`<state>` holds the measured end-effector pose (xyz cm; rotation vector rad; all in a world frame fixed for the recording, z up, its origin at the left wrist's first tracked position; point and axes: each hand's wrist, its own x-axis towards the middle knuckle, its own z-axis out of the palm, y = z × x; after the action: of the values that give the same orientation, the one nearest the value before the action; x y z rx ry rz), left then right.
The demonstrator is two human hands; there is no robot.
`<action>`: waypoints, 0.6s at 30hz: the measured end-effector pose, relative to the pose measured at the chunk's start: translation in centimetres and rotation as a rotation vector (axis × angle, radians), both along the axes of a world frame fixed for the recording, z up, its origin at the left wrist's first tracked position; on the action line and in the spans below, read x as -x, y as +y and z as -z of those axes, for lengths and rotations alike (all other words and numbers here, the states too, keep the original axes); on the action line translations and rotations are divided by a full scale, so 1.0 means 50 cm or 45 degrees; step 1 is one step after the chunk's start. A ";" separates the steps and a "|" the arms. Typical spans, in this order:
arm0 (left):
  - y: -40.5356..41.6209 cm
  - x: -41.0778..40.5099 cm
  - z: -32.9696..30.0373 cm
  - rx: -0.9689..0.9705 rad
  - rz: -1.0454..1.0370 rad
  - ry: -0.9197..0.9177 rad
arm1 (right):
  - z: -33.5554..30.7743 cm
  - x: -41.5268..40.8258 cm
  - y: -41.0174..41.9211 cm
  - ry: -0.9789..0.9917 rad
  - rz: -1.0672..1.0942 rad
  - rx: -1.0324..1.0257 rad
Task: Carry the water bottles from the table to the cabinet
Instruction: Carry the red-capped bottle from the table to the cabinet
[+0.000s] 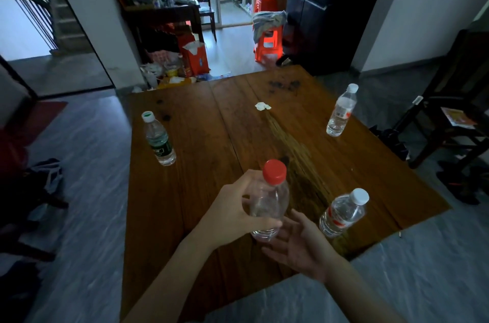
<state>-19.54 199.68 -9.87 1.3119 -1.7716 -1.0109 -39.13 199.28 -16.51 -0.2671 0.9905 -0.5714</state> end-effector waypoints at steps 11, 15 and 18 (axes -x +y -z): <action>0.007 0.001 -0.024 0.028 0.024 -0.055 | -0.025 0.007 0.002 0.006 -0.027 -0.031; 0.008 -0.013 -0.033 0.038 0.018 -0.063 | -0.032 -0.008 -0.003 0.026 -0.053 -0.013; 0.008 -0.034 -0.046 0.050 -0.003 -0.061 | -0.043 -0.028 -0.009 0.037 -0.080 0.004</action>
<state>-17.84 200.08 -7.58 1.3236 -1.8160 -0.9457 -37.72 198.85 -14.36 -0.3089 1.0058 -0.5133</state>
